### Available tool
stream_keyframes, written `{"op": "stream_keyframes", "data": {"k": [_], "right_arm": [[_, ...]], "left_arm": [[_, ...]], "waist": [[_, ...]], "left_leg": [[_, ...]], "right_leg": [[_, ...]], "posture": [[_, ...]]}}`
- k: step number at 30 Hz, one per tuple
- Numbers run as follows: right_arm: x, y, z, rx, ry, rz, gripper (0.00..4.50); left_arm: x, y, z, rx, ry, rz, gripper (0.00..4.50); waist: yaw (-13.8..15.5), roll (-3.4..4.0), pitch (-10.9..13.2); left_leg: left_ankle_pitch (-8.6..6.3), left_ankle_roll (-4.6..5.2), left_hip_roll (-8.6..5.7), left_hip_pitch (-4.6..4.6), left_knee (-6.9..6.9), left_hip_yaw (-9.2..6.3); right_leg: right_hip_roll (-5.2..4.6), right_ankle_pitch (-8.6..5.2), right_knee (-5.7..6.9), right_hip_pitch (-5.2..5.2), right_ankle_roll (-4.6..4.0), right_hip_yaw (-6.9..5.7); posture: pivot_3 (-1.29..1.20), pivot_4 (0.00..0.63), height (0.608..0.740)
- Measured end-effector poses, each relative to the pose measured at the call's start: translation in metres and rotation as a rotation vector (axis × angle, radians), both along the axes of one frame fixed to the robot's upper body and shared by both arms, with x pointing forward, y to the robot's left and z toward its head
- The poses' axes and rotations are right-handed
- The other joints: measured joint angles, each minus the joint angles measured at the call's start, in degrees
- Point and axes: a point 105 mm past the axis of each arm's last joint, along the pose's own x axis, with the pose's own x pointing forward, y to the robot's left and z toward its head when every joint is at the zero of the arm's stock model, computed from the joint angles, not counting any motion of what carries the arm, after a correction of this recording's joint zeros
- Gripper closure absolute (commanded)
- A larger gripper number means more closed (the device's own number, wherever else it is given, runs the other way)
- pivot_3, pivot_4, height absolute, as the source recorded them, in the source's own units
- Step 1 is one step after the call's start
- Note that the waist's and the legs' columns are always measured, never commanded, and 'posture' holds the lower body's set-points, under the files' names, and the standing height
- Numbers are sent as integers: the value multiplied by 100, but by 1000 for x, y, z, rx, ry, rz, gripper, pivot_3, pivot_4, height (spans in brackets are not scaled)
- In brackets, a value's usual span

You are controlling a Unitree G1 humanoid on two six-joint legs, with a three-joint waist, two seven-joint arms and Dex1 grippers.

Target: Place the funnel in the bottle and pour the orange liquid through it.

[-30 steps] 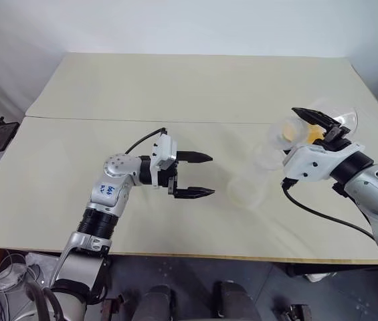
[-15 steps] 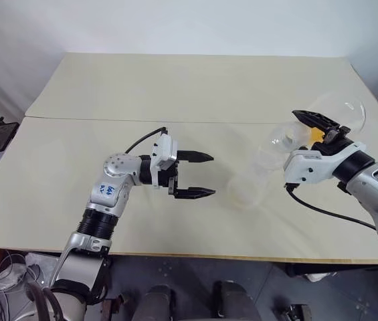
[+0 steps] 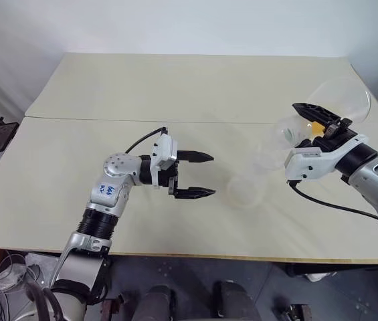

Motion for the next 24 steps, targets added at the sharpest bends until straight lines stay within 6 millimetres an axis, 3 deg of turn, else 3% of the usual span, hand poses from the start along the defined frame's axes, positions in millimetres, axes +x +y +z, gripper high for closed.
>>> {"op": "stream_keyframes", "data": {"k": [24], "right_arm": [[0, 0, -4, -77, -42, 25, 1684]], "left_arm": [[1, 0, -1, -2, 4, 9, 0]], "waist": [[-1, 0, 0]], "left_leg": [[0, 0, 0, 0, 0, 0]], "right_leg": [[0, 0, 3, 0, 0, 0]], "posture": [[0, 150, 740]]}}
